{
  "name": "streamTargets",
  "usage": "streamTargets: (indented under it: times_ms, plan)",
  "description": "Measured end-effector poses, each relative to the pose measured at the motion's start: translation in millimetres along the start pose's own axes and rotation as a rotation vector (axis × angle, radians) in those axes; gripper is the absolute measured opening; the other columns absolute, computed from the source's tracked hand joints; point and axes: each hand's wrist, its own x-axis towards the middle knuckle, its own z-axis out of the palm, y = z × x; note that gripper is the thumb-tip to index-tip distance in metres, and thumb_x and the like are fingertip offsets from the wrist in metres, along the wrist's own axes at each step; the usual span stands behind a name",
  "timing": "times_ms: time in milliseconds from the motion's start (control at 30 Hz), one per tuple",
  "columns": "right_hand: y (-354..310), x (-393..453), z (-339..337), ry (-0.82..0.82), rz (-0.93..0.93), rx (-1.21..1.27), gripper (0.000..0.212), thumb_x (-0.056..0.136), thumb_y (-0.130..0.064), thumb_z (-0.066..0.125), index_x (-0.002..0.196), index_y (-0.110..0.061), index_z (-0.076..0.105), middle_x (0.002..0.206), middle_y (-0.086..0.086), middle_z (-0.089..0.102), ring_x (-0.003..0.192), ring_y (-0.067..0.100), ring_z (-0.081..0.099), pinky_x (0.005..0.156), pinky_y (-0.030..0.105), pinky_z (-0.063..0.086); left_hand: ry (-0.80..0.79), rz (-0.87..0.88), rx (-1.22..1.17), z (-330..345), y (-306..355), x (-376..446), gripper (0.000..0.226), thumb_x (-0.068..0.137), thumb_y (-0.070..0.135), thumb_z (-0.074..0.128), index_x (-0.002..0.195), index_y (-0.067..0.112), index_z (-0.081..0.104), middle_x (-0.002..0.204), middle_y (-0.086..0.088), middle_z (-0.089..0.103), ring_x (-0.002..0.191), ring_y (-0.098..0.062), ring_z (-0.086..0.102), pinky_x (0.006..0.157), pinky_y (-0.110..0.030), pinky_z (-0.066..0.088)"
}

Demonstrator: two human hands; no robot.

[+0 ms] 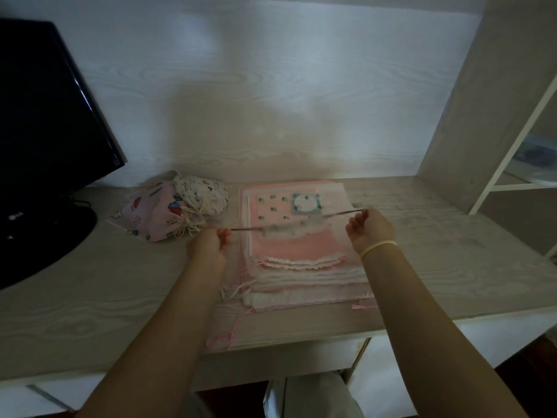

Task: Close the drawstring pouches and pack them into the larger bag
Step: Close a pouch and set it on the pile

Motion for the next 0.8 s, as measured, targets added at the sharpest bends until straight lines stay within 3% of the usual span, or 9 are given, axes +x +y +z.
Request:
streamTargets:
  times_ms: [133, 267, 333, 400, 433, 500, 633, 733, 800]
  plan:
    - [-5, 4, -2, 0.106, -0.023, 0.063, 0.027, 0.094, -0.010, 0.036, 0.068, -0.011, 0.044, 0.062, 0.006, 0.048, 0.055, 0.019, 0.050, 0.051, 0.025, 0.048, 0.155, 0.095, -0.115, 1, 3, 3, 0.009, 0.091, -0.005, 0.050, 0.092, 0.001, 0.057, 0.070, -0.009, 0.053, 0.056, -0.015, 0.054, 0.043, -0.020, 0.050]
    - [1, -11, 3, -0.099, 0.052, 0.202, 0.027, 0.098, -0.013, 0.038, 0.072, -0.009, 0.042, 0.068, 0.010, 0.054, 0.064, 0.025, 0.059, 0.074, 0.040, 0.053, 0.002, 0.056, -0.157, 14, -2, -12, 0.021, 0.093, -0.005, 0.041, 0.079, 0.006, 0.051, 0.069, -0.005, 0.046, 0.061, -0.016, 0.056, 0.071, -0.033, 0.058]
    - [5, -15, 5, -0.182, 0.100, 0.191, 0.032, 0.100, -0.017, 0.040, 0.069, -0.012, 0.040, 0.054, 0.005, 0.049, 0.049, 0.019, 0.052, 0.064, 0.035, 0.053, -0.137, -0.002, -0.237, 20, -2, -21, 0.024, 0.095, -0.005, 0.035, 0.079, 0.008, 0.048, 0.067, -0.005, 0.042, 0.062, -0.020, 0.056, 0.084, -0.043, 0.055]
    - [7, -16, 6, -0.260, 0.146, 0.073, 0.037, 0.101, -0.022, 0.040, 0.065, -0.017, 0.034, 0.042, -0.002, 0.036, 0.034, 0.013, 0.033, 0.042, 0.021, 0.038, -0.187, -0.023, -0.236, 24, -3, -25, 0.026, 0.095, -0.005, 0.032, 0.083, 0.010, 0.049, 0.065, -0.005, 0.038, 0.052, -0.016, 0.045, 0.062, -0.034, 0.056]
    - [7, -17, 6, -0.307, 0.158, 0.000, 0.039, 0.102, -0.023, 0.039, 0.063, -0.019, 0.032, 0.041, -0.003, 0.030, 0.032, 0.011, 0.025, 0.037, 0.018, 0.027, -0.197, -0.005, -0.156, 25, -3, -26, 0.027, 0.095, -0.004, 0.029, 0.085, 0.012, 0.049, 0.064, -0.004, 0.037, 0.046, -0.013, 0.039, 0.046, -0.026, 0.048]
    - [6, -17, 4, -0.383, 0.146, -0.142, 0.043, 0.102, -0.024, 0.040, 0.061, -0.020, 0.028, 0.041, -0.004, 0.022, 0.033, 0.011, 0.018, 0.036, 0.018, 0.018, -0.193, 0.125, 0.198, 28, -6, -28, 0.030, 0.092, -0.003, 0.027, 0.091, 0.014, 0.052, 0.066, -0.002, 0.039, 0.041, -0.011, 0.036, 0.037, -0.017, 0.030]
    - [1, -16, 6, -0.276, -0.104, -0.572, 0.038, 0.098, -0.019, 0.042, 0.063, -0.019, 0.028, 0.047, -0.001, 0.024, 0.039, 0.014, 0.021, 0.039, 0.022, 0.021, -0.125, 0.612, 1.022, 20, -4, -29, 0.027, 0.091, 0.003, 0.034, 0.100, 0.014, 0.056, 0.094, -0.003, 0.054, 0.079, -0.021, 0.052, 0.064, -0.030, 0.039]
    - [-4, -15, 6, -0.060, -0.511, -1.092, 0.034, 0.095, -0.018, 0.042, 0.062, -0.013, 0.034, 0.057, 0.003, 0.038, 0.050, 0.018, 0.033, 0.049, 0.029, 0.029, -0.095, 0.866, 1.427, 14, 0, -23, 0.021, 0.097, 0.010, 0.035, 0.097, 0.013, 0.056, 0.094, -0.004, 0.053, 0.078, -0.024, 0.051, 0.063, -0.032, 0.038]
    - [-2, -16, 5, -0.063, -0.637, -1.282, 0.034, 0.097, -0.021, 0.041, 0.065, -0.012, 0.039, 0.061, 0.004, 0.044, 0.054, 0.018, 0.040, 0.051, 0.031, 0.030, -0.085, 0.906, 1.630, 12, 2, -20, 0.026, 0.099, 0.015, 0.034, 0.096, 0.008, 0.059, 0.086, -0.006, 0.052, 0.073, -0.024, 0.051, 0.059, -0.031, 0.036]
